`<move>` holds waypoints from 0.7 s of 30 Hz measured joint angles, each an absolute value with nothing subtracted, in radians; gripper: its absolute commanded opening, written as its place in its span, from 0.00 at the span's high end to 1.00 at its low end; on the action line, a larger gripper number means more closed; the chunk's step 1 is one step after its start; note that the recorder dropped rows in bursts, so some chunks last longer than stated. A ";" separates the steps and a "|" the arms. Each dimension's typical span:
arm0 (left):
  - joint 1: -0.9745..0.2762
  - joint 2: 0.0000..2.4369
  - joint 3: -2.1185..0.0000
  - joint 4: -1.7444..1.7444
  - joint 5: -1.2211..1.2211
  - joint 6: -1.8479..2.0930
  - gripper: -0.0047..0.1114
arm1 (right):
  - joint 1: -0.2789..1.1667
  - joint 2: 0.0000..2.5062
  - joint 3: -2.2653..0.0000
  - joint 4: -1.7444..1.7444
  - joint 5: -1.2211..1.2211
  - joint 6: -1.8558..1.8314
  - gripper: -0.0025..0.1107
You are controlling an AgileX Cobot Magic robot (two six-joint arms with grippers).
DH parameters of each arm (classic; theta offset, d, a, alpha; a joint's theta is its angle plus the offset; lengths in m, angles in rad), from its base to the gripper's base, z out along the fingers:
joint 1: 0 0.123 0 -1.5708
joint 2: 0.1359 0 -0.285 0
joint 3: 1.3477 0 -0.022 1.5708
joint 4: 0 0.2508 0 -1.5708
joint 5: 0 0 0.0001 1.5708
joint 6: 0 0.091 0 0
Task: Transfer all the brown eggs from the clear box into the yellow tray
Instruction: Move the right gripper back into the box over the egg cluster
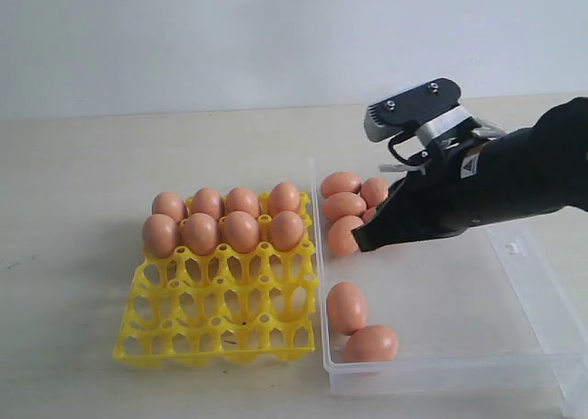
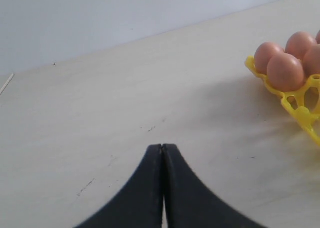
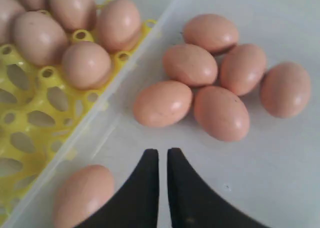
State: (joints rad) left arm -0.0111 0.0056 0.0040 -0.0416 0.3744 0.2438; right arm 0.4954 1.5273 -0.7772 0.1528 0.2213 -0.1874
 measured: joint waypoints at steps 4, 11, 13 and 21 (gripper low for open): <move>-0.011 0.006 0.004 -0.042 0.374 0.244 0.96 | 0.450 1.529 -0.823 0.052 0.316 -0.140 0.65; -0.011 0.006 0.004 -0.042 0.374 0.244 0.96 | 0.433 1.614 -0.969 -0.160 0.465 -0.377 0.47; -0.011 0.006 0.004 -0.042 0.374 0.244 0.96 | 0.433 1.649 -0.985 -0.165 0.469 -0.469 0.48; -0.011 0.006 0.004 -0.042 0.374 0.244 0.96 | 0.433 1.789 -1.040 -0.142 0.459 -0.588 0.45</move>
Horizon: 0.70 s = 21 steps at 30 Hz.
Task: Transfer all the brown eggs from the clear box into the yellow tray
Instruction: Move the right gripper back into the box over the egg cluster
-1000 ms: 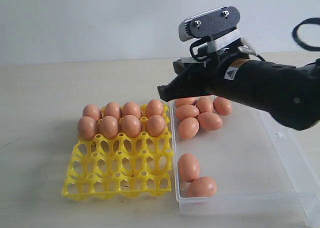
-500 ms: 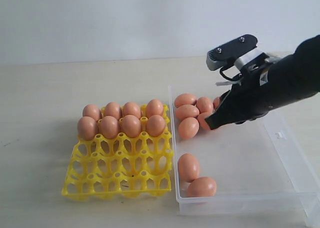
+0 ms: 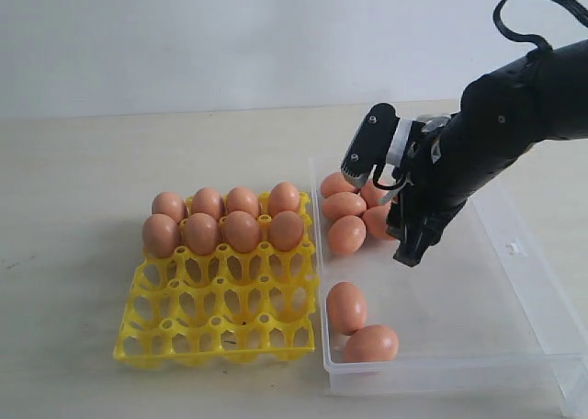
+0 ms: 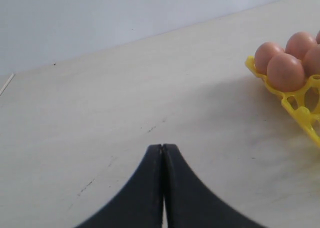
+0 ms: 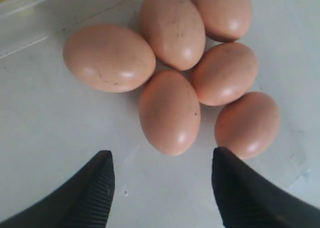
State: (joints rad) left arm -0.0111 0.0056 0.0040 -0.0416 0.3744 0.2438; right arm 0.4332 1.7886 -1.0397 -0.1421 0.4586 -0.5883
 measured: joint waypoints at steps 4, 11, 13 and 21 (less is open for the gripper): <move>-0.011 0.006 0.004 -0.042 0.374 0.244 0.96 | 0.433 1.827 -1.088 -0.133 0.452 -0.591 0.40; -0.011 0.006 0.004 -0.042 0.374 0.244 0.96 | 0.433 1.892 -1.157 -0.115 0.456 -0.593 0.41; -0.011 0.006 0.004 -0.042 0.374 0.244 0.96 | 0.433 1.915 -1.170 -0.112 0.466 -0.593 0.41; -0.011 0.006 0.004 -0.042 0.374 0.244 0.96 | 0.433 2.017 -1.210 -0.108 0.508 -0.593 0.57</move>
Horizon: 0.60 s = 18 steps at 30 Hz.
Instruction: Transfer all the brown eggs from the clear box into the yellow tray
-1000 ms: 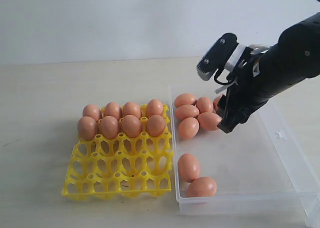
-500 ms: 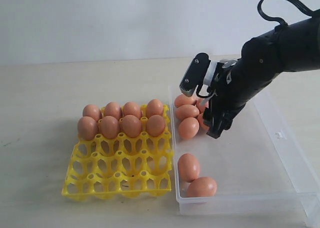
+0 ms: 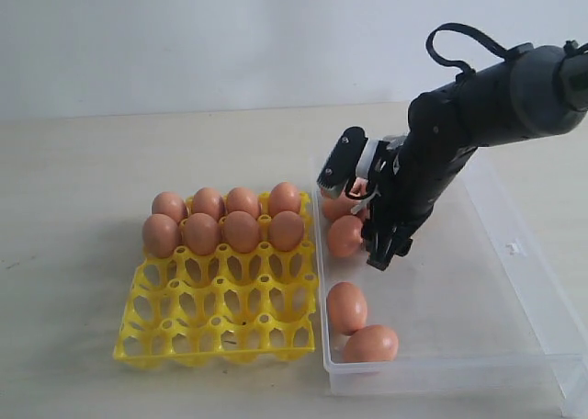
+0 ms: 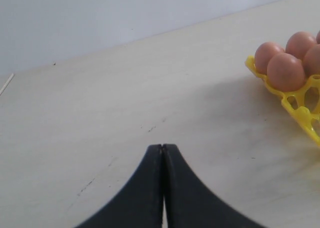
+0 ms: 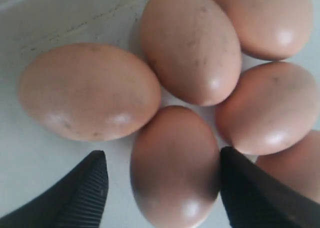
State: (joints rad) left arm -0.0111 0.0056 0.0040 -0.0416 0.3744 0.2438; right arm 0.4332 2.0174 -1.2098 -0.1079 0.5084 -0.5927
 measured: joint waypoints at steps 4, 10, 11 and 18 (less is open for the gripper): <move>-0.011 0.006 0.004 -0.042 0.374 0.244 0.96 | 0.433 2.036 -1.234 -0.106 0.528 -0.588 0.95; -0.011 0.006 0.004 -0.042 0.374 0.244 0.96 | 0.433 1.999 -1.246 -0.106 0.550 -0.581 0.98; -0.011 0.006 0.004 -0.042 0.374 0.244 0.96 | 0.433 1.979 -1.244 -0.106 0.550 -0.580 0.98; -0.011 0.006 0.004 -0.042 0.374 0.244 0.96 | 0.457 1.780 -1.079 0.000 0.287 -0.536 0.98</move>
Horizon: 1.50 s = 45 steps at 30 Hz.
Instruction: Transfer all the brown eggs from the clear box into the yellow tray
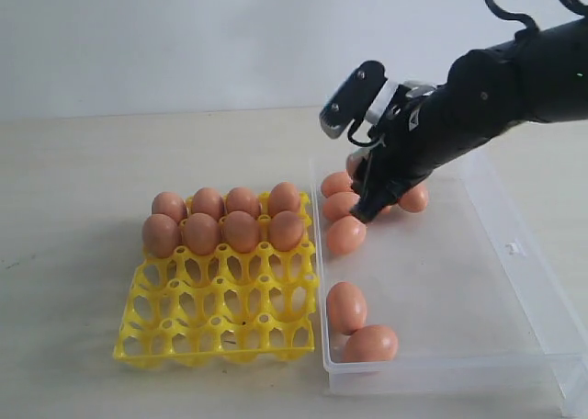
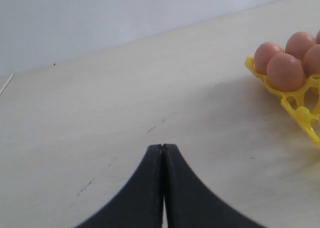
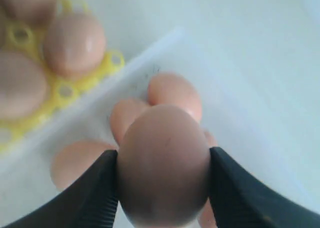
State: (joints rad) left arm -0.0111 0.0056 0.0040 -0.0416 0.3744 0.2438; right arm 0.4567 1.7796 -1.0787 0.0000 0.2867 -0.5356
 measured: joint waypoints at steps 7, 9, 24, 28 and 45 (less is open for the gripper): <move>-0.011 0.006 0.004 -0.042 0.374 0.244 0.96 | 0.608 1.680 -0.886 0.021 -0.211 -0.289 0.98; -0.011 0.006 0.004 -0.042 0.374 0.244 0.96 | 0.639 1.687 -0.863 -0.100 -0.310 -0.111 0.98; -0.011 0.006 0.004 -0.042 0.374 0.244 0.96 | 0.775 1.953 -0.862 -0.452 -0.806 0.367 0.98; -0.011 0.006 0.004 -0.042 0.374 0.244 0.96 | 0.781 2.014 -0.904 -0.485 -0.813 0.418 0.98; -0.011 0.006 0.004 -0.042 0.374 0.244 0.96 | 0.781 2.169 -1.103 -0.540 -0.789 0.677 0.83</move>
State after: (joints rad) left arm -0.0111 0.0056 0.0040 -0.0416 0.3744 0.2438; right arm 0.7814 2.1688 -1.1034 -0.5398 -0.7889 0.6774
